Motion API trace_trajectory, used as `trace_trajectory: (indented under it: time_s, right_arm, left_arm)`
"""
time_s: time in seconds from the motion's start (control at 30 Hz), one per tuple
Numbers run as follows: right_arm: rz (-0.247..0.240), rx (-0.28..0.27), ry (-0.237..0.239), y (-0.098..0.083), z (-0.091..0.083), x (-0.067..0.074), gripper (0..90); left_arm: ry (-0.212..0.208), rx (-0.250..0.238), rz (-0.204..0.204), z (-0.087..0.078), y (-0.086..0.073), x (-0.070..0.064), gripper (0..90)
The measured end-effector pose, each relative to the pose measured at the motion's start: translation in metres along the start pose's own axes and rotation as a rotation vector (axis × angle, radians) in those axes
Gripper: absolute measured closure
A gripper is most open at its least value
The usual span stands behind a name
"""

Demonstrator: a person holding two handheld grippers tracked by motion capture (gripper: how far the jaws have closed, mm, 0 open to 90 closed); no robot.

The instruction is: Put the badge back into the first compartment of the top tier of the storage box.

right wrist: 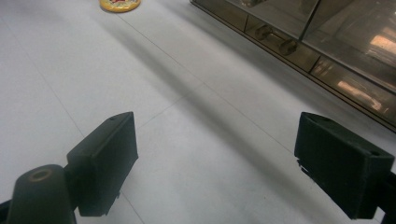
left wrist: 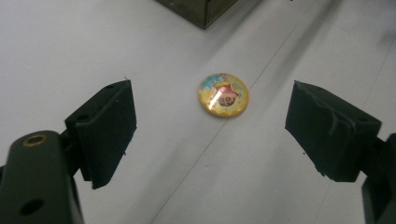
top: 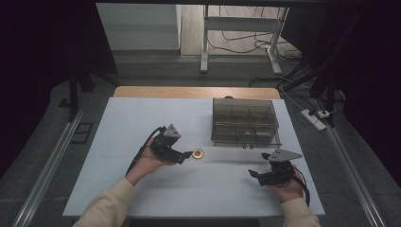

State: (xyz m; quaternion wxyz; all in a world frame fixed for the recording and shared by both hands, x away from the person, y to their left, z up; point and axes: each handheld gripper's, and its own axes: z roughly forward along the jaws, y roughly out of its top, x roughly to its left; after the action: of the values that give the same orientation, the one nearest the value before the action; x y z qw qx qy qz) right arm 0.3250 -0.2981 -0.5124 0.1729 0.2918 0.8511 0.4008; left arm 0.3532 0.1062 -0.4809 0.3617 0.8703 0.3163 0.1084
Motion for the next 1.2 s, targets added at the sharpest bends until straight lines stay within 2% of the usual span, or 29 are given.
trace_trajectory:
  time_s: [0.13,0.23,0.37,0.53,1.2]
  right_arm:
    - [-0.003,-0.004,-0.004,0.0,-0.002,0.0,13.3]
    - [0.0,-0.004,-0.002,0.0,-0.001,0.0,13.3]
    - [-0.002,-0.005,-0.001,0.0,-0.001,0.0,13.3]
    - [-0.002,-0.006,0.0,0.0,-0.001,0.0,13.3]
    - [-0.002,-0.005,0.006,0.0,0.0,0.0,13.4]
  left_arm:
    - [-0.001,-0.008,-0.004,0.0,0.005,0.001,16.4]
    - [-0.008,-0.001,0.012,0.003,0.012,0.0,16.4]
    - [-0.025,-0.003,0.029,0.008,0.022,-0.003,16.3]
    - [-0.049,-0.011,0.027,0.013,0.026,-0.004,16.3]
    - [-0.07,0.083,0.054,0.041,0.03,-0.002,16.2]
